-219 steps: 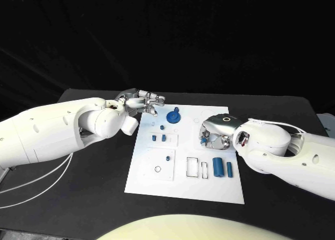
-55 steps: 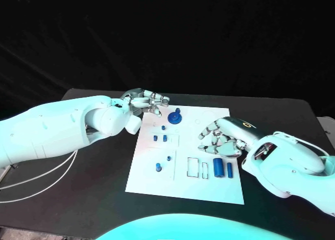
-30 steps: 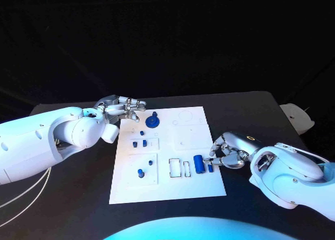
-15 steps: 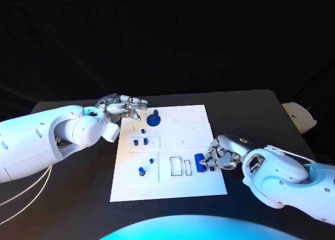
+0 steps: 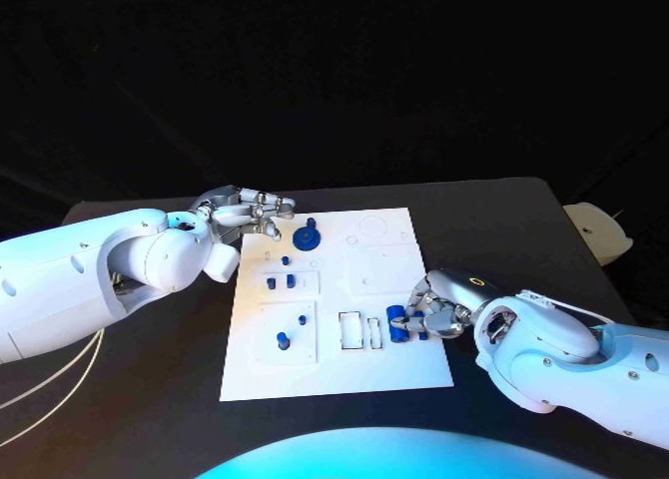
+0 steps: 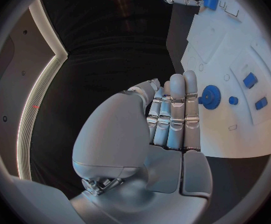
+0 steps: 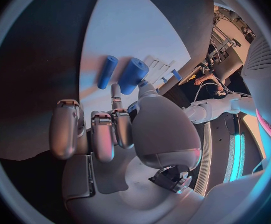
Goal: Assemble the parts on the task board
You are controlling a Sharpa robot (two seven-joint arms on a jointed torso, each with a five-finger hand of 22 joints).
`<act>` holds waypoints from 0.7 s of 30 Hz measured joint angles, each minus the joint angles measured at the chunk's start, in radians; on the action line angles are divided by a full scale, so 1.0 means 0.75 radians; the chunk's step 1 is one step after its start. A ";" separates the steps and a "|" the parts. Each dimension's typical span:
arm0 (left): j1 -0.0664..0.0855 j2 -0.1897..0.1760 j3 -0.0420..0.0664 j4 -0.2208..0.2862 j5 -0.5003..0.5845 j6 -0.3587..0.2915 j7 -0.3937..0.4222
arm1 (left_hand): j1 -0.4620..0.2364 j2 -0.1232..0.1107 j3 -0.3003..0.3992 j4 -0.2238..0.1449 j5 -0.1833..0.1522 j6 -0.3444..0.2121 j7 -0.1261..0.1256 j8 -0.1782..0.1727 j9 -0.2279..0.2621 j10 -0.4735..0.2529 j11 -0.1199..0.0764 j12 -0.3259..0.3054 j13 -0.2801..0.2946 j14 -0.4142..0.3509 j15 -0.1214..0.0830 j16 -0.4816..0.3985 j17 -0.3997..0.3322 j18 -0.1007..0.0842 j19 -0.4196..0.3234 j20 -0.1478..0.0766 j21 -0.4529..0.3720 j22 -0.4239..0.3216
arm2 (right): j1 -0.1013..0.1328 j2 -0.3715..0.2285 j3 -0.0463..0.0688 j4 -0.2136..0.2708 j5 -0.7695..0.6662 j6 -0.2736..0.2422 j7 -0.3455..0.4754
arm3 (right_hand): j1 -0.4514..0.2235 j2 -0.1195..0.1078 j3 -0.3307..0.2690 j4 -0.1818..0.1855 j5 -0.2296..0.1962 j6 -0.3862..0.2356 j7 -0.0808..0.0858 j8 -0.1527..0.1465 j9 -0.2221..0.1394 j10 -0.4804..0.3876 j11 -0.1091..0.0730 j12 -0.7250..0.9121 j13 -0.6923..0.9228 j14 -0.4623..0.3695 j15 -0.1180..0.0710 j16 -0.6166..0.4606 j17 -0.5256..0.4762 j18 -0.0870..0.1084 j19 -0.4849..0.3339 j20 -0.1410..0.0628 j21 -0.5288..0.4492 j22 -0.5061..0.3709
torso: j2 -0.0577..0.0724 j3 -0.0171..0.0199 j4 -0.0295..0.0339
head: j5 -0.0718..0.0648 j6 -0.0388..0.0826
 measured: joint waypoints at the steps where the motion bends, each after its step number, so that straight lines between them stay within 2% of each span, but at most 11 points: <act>1: 0.000 0.000 0.000 0.000 0.000 0.000 0.000 | 0.000 0.000 0.000 0.000 0.000 0.000 0.000 0.000 0.000 0.000 0.000 0.000 0.000 0.000 0.000 0.000 0.000 0.000 0.000 0.000 0.000 0.000 | -0.002 0.003 0.000 -0.003 0.000 0.001 0.000 | -0.003 0.003 -0.002 0.002 0.000 0.000 0.000 0.005 0.002 0.000 0.000 0.000 0.000 0.000 0.000 0.000 0.000 0.000 0.000 0.000 0.000 0.000 | 0.000 0.0000 0.0000 | 0.000 -0.001; 10: 0.000 -0.004 0.000 0.001 -0.001 0.000 0.000 | 0.000 0.000 0.000 0.000 0.000 0.000 0.000 0.000 0.000 0.000 0.000 0.000 0.000 0.000 0.000 0.000 0.000 0.000 0.000 0.000 0.000 0.000 | -0.019 0.025 0.001 -0.026 0.002 0.025 -0.002 | -0.009 0.009 -0.022 0.001 0.000 0.000 0.000 0.015 0.020 0.000 0.000 0.007 0.000 0.000 0.000 0.005 0.000 0.000 0.000 0.000 0.011 0.000 | 0.001 0.0000 0.0001 | 0.008 -0.008; 21: 0.000 -0.007 0.000 0.005 -0.018 0.000 -0.001 | 0.000 0.000 0.000 0.000 0.000 0.000 0.000 0.000 0.000 0.000 0.000 0.000 0.000 0.000 0.000 0.000 0.000 0.000 0.000 0.000 0.000 0.000 | -0.028 0.054 0.010 -0.044 -0.002 0.045 0.002 | -0.026 0.011 -0.033 0.000 0.000 0.005 -0.004 0.027 0.031 0.000 0.000 0.018 0.000 0.000 0.000 0.005 0.000 0.000 0.000 0.000 0.020 0.000 | 0.000 -0.0006 -0.0001 | 0.008 -0.012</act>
